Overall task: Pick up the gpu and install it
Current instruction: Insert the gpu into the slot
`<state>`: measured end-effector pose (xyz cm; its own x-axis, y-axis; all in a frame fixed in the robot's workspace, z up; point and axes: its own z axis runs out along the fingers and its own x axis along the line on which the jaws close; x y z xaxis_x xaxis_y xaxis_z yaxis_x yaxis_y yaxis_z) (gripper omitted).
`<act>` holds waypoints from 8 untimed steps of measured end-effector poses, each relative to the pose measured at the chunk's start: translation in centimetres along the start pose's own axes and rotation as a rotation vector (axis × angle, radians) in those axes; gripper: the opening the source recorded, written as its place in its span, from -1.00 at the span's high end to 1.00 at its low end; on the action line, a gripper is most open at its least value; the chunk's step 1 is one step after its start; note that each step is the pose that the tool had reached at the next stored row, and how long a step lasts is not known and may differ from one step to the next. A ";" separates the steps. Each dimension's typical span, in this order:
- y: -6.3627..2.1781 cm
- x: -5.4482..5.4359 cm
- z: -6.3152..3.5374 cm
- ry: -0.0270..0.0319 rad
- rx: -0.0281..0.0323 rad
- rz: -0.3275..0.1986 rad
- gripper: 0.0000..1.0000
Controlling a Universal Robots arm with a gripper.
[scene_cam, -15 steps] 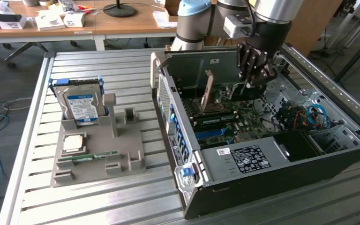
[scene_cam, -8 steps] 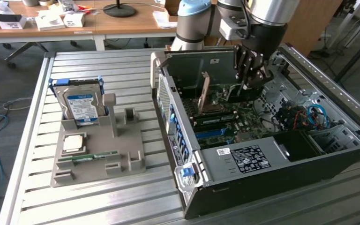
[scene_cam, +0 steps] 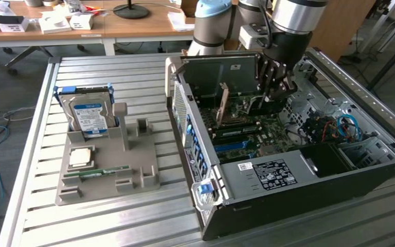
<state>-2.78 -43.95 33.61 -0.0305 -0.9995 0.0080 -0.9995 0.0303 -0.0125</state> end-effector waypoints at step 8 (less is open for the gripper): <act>0.01 0.0 0.43 -0.0001 0.0000 0.000 0.47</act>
<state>-2.78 -43.95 33.18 -0.0305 -0.9995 0.0079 -0.9995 0.0304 -0.0126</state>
